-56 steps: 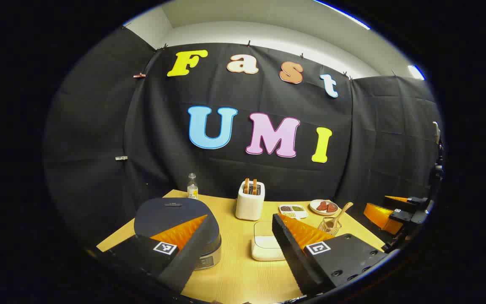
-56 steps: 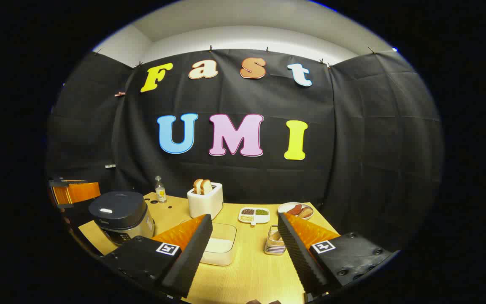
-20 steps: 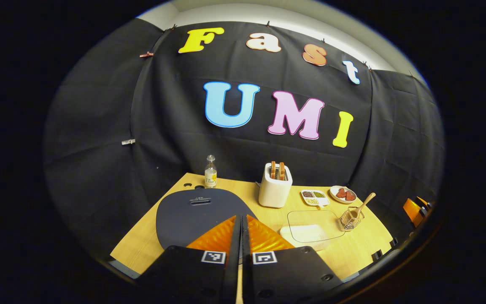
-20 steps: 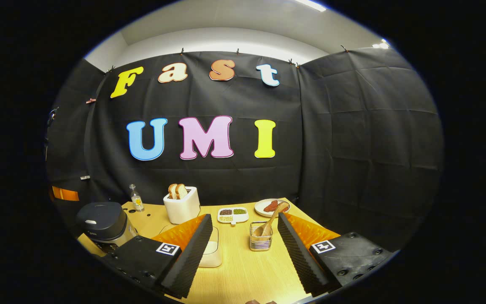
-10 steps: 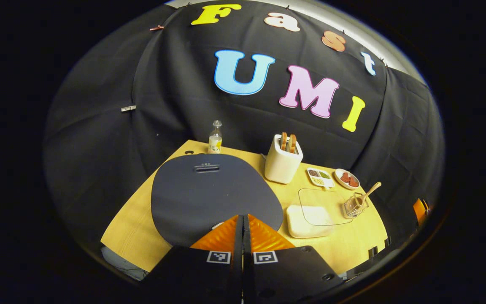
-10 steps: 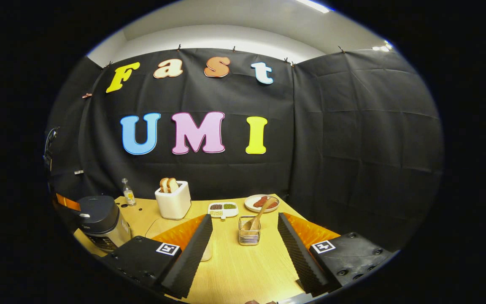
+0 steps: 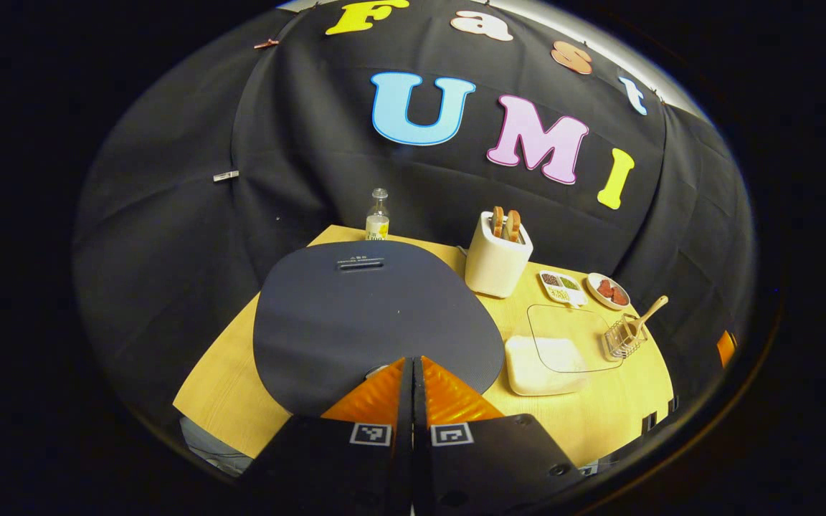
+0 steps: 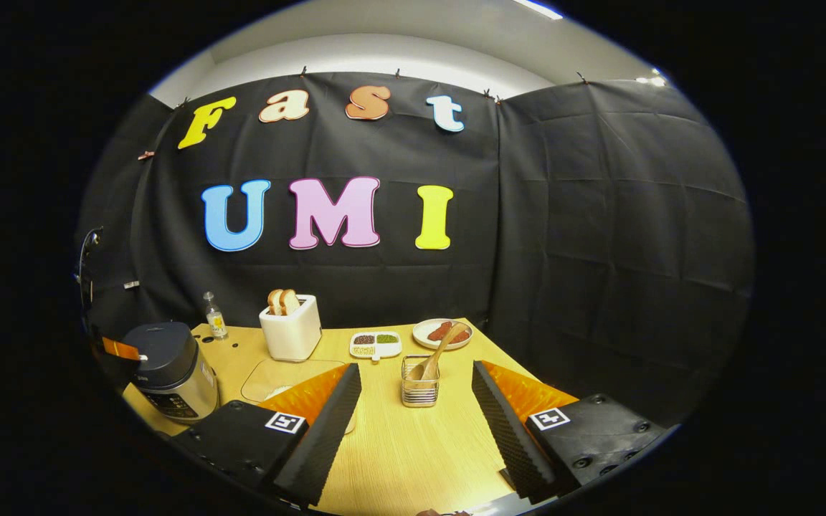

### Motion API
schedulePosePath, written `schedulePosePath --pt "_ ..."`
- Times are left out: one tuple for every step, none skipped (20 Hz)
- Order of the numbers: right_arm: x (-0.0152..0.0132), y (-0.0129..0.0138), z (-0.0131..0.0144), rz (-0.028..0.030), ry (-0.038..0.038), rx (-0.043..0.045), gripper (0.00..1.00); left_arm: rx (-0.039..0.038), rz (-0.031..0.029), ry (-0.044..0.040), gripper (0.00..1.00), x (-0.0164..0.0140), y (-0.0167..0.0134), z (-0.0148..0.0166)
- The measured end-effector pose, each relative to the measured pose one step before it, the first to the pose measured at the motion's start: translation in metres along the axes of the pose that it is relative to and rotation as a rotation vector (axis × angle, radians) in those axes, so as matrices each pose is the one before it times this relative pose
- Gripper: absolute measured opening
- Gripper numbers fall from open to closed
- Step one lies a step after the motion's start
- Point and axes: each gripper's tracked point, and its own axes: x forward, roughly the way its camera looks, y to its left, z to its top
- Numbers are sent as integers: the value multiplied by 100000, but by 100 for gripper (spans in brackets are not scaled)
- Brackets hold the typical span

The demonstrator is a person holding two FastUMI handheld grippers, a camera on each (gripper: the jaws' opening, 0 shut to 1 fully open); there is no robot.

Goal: Close the left gripper, press the button to open the rice cooker; take a wooden spoon from the chopstick holder with the right hand, scoop a spoonful of rice and pour it into the rice cooker, then put the wooden spoon back into the chopstick holder.

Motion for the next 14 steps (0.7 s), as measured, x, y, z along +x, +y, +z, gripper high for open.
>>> schedulePosePath --pt "146 144 -314 554 739 -676 98 -1231 -310 943 6 61 34 -31" --pt "94 -16 -185 403 567 -767 98 -1643 -609 880 6 61 -19 -133" --pt "142 11 -150 329 519 -645 98 -1761 -324 3229 6 263 62 -591" --pt "165 -80 -114 268 695 -406 98 -1137 -637 -843 6 -302 -140 381" --pt "175 -170 -222 176 892 -330 98 -47 -72 180 7 277 77 -60" --pt "301 -234 -270 54 1128 -170 98 -67 498 394 6 -116 -84 -93" --pt "403 -273 -166 -27 1303 231 98 -268 397 -1268 6 28 -16 235" --pt "320 -181 -114 349 1454 549 98 -440 436 -1893 6 -171 -15 138" --pt "418 -205 12 239 1193 112 98 -821 738 -758 6 -366 -180 183" --pt "640 -426 245 -100 536 -493 98 -240 1658 -1232 6 -514 -174 351" --pt "560 -438 264 -141 98 -201 98 1267 2508 -5525 6 -121 -279 1274" --pt "677 -487 378 -231 -51 326 98 3125 2566 -6754 6 -1221 -284 1511" --pt "803 -486 348 -129 49 647 98 3828 3773 -7072 6 -900 -232 2102" --pt "920 -388 363 -62 170 694 98 4003 3886 -7999 7 -903 -103 2769"
